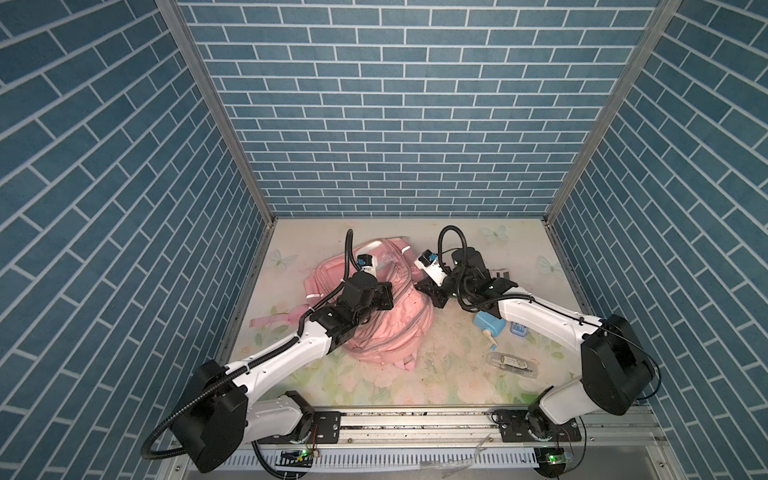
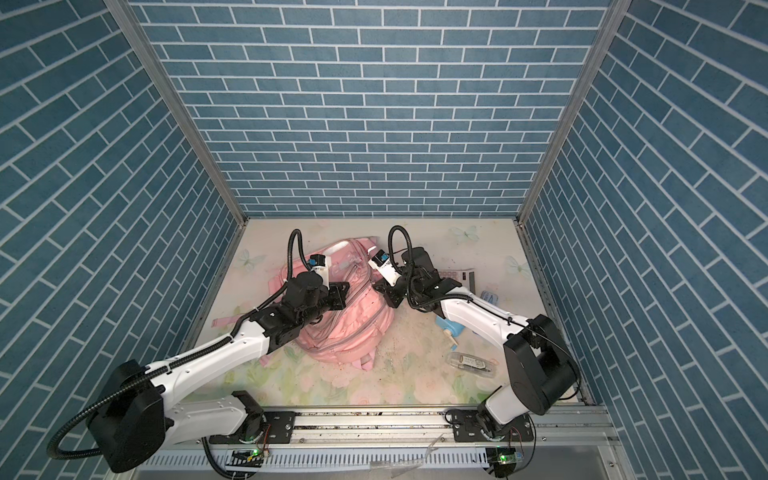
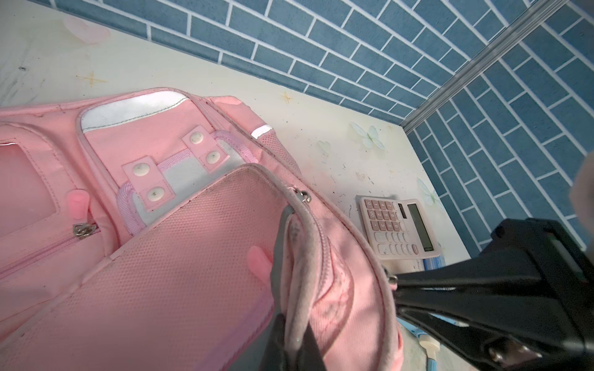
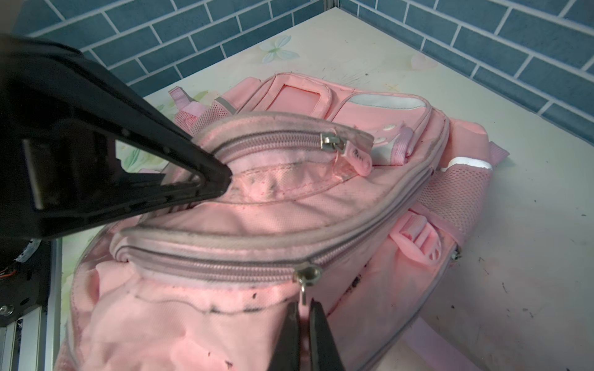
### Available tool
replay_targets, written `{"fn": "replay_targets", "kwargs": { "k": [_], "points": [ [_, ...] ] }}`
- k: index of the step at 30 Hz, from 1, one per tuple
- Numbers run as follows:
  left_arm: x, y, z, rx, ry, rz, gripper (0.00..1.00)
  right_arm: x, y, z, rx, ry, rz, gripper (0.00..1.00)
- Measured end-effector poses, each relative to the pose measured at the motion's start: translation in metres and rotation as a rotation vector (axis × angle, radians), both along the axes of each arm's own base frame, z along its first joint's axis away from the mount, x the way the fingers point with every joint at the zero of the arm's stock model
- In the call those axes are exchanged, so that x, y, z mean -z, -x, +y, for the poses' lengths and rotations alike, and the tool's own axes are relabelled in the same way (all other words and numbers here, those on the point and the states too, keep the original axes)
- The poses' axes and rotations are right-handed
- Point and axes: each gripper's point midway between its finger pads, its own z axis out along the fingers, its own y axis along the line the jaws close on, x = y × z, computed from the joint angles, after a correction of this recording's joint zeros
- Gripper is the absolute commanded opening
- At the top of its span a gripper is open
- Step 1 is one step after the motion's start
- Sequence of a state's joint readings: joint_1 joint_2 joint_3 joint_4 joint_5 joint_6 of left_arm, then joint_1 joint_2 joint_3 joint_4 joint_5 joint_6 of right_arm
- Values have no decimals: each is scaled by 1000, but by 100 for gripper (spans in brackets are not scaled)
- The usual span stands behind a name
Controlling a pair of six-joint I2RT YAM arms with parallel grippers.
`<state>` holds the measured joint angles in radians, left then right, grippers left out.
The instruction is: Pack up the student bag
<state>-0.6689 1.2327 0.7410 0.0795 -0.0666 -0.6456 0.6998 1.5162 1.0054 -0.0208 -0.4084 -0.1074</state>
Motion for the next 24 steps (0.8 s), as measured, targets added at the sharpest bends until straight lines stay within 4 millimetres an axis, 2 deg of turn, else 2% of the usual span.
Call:
{"fn": "replay_targets", "kwargs": {
  "k": [8, 12, 20, 24],
  "points": [
    [5, -15, 5, -57, -21, 37, 0, -4, 12, 14, 23, -5, -4, 0],
    [2, -19, 6, -64, -23, 45, 0, -4, 23, 25, 6, -18, -12, 0],
    [3, -28, -3, -54, 3, 104, 0, 13, 47, 38, -50, -48, -40, 0],
    [0, -31, -2, -60, 31, 127, 0, 10, 49, 41, -60, -59, -55, 0]
  ]
}}
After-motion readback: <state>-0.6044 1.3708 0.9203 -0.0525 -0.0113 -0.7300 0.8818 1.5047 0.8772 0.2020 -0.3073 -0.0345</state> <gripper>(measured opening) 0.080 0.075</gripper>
